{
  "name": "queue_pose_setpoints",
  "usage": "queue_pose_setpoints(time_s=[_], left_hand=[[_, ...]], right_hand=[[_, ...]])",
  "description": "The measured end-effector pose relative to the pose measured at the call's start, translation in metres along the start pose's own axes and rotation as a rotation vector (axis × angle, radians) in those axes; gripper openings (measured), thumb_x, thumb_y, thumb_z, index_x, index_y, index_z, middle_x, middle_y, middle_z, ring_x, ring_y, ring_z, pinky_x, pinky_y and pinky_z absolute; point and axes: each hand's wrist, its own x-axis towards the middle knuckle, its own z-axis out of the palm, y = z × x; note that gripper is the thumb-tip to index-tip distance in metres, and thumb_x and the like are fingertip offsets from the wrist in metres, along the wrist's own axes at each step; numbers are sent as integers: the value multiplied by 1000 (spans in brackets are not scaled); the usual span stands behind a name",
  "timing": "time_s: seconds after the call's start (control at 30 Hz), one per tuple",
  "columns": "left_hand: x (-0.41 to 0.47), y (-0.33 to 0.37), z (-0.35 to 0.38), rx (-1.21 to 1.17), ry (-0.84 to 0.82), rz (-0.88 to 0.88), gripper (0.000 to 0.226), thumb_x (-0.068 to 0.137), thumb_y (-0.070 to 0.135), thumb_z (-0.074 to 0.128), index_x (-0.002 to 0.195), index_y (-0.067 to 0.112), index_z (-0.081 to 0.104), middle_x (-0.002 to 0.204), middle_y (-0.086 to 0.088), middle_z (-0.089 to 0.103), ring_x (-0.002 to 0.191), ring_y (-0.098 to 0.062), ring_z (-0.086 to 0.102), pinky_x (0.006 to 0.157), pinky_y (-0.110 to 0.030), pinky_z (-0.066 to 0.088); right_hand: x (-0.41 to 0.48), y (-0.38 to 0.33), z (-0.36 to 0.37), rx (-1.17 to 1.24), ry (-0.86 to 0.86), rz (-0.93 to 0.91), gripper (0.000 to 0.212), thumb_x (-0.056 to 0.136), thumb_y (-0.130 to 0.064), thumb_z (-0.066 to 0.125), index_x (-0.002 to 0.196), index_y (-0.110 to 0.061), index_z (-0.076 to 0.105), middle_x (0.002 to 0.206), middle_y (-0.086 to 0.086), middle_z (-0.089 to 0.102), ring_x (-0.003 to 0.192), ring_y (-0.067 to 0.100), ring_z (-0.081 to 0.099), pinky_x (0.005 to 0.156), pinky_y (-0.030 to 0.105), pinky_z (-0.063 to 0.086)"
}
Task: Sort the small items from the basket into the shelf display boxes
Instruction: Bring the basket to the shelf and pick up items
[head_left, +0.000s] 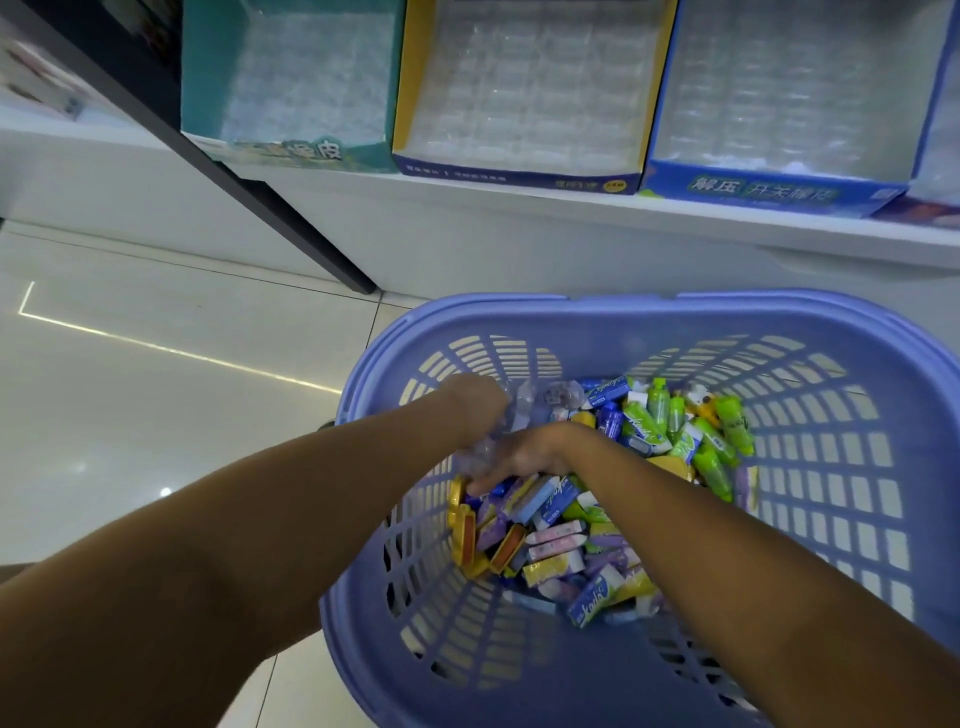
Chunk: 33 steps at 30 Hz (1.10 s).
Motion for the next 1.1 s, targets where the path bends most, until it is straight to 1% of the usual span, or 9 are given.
queue_pose_setpoints(time_s=[0.13,0.2,0.33,0.6,0.77,0.87,0.9,1.0,1.1], left_hand=[[13,1,6,-210,109,-74,27,94,8,50,118,1,59,121,-14,61,112,-30,57,84,-32,44],[16,1,7,-292,150,-40,26,94,6,49,118,-1,57,118,-17,62,109,-31,58,79,-30,42],[20,3,9,-412,175,-76,26,88,12,60,112,2,59,115,-16,62,107,-31,58,82,-33,44],[19,10,27,-571,292,-133,28,91,7,52,119,1,53,117,-20,61,110,-35,58,88,-38,44],[15,10,27,-615,289,-109,29,92,6,51,119,-1,49,118,-23,59,109,-37,57,88,-41,46],[9,8,25,-590,269,-113,26,93,6,45,118,-1,48,119,-24,57,110,-38,56,90,-43,45],[8,7,23,-540,265,-112,27,93,5,45,119,-1,48,120,-23,57,112,-38,56,91,-43,45],[4,16,18,-346,360,-65,38,90,3,49,128,4,45,125,-17,56,114,-34,56,89,-42,46],[10,39,22,-169,547,280,59,89,5,49,145,13,31,145,-9,38,133,-26,37,102,-37,36]], right_hand=[[-3,6,18,-399,22,-71,71,87,-59,51,147,-34,23,156,-7,22,139,18,26,107,30,25],[-2,4,32,-475,160,-125,67,86,-60,52,142,-28,32,147,-2,35,130,21,38,103,32,33],[11,-18,47,-702,303,-220,45,81,-53,65,100,-13,54,106,3,55,95,25,54,83,40,48],[4,-30,71,-1068,115,8,54,90,-54,47,123,-12,59,126,8,59,112,26,54,94,35,45],[-10,-31,69,-1101,-223,98,43,86,-58,53,83,-17,68,69,-5,67,78,17,55,93,43,37],[-26,-20,68,-1323,-192,153,65,79,-67,55,129,-26,53,133,0,53,122,23,42,105,51,27],[-33,-15,68,-1317,-164,138,73,76,-66,59,135,-25,47,138,0,49,125,24,42,104,45,32],[-57,3,67,-1245,-134,49,74,72,-58,70,132,-22,48,128,4,56,111,26,54,84,31,42],[-81,16,74,-1330,-4,-53,64,70,-53,73,125,-28,50,113,3,62,98,26,58,69,28,36]])
